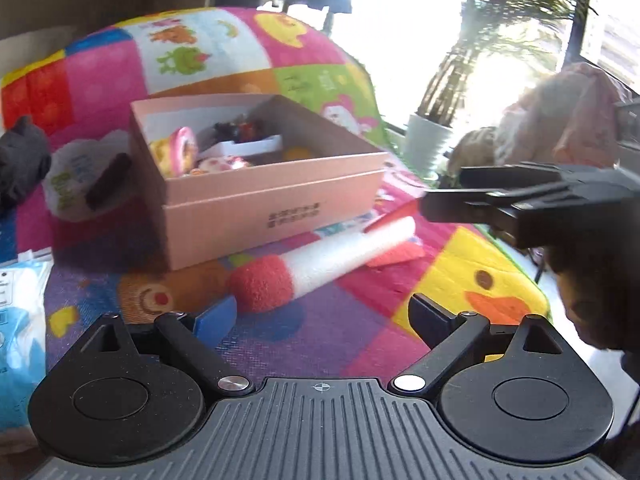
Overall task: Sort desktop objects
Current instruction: 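Grasp the white-and-red foam rocket with the right tool while the left tool holds the packet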
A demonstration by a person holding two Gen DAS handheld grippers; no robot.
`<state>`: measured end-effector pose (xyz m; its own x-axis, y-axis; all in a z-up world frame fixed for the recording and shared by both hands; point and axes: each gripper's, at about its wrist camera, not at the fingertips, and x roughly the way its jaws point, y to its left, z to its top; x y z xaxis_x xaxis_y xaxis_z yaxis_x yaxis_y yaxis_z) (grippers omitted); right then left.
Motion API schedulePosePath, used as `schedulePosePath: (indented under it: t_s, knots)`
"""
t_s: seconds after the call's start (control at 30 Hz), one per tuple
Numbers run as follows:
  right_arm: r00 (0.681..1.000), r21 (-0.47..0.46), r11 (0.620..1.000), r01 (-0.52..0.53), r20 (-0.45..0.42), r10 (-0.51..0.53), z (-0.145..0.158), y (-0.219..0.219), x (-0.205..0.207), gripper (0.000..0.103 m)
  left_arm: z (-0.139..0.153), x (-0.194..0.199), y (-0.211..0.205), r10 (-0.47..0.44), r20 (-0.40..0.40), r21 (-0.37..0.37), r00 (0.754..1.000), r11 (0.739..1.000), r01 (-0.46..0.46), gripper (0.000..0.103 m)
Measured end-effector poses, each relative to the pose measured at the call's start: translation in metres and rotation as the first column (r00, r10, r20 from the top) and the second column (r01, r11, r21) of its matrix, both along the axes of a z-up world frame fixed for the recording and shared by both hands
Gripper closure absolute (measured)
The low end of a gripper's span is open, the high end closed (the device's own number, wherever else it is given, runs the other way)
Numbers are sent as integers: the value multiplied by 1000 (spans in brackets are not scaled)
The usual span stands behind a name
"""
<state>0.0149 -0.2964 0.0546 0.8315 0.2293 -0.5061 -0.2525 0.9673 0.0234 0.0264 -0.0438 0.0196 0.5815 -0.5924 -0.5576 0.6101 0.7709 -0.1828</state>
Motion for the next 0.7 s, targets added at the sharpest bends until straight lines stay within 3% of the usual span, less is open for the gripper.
schedulePosePath:
  t_s: [0.07, 0.17, 0.23, 0.3, 0.37, 0.43, 0.5, 0.57, 0.7]
  knots:
    - [999, 37, 999, -33, -20, 33, 2, -2, 6, 9, 6, -18, 0, 17, 61, 64, 998, 998, -21, 6]
    - [994, 70, 994, -79, -64, 83, -1, 3, 19, 9, 14, -34, 16, 140, 127, 150, 982, 976, -159, 6]
    - [992, 116, 992, -56, -105, 69, -8, 3, 33, 9, 20, -38, 37, 242, 140, 146, 960, 954, -261, 6]
    - [985, 166, 986, -4, -168, 32, -20, 1, 49, 9, 30, -36, 66, 356, 139, 116, 924, 921, -372, 5]
    - [975, 224, 974, -12, -215, 61, -29, 3, 53, 9, 37, -37, 92, 446, 131, 89, 886, 884, -458, 5]
    - [944, 306, 945, -116, -262, 201, -35, 13, 43, 9, 40, -37, 115, 512, 111, 70, 852, 851, -521, 3]
    - [884, 379, 886, -266, -272, 381, -32, 27, 25, 9, 39, -34, 131, 562, 92, 75, 822, 819, -569, 3]
    - [864, 329, 867, -374, -217, 455, -19, 41, 3, 9, 35, -33, 139, 597, 84, 85, 798, 793, -603, 3]
    - [914, -23, 914, -405, -47, 403, 2, 74, -20, 9, 27, -31, 142, 610, 63, 77, 790, 786, -614, 3]
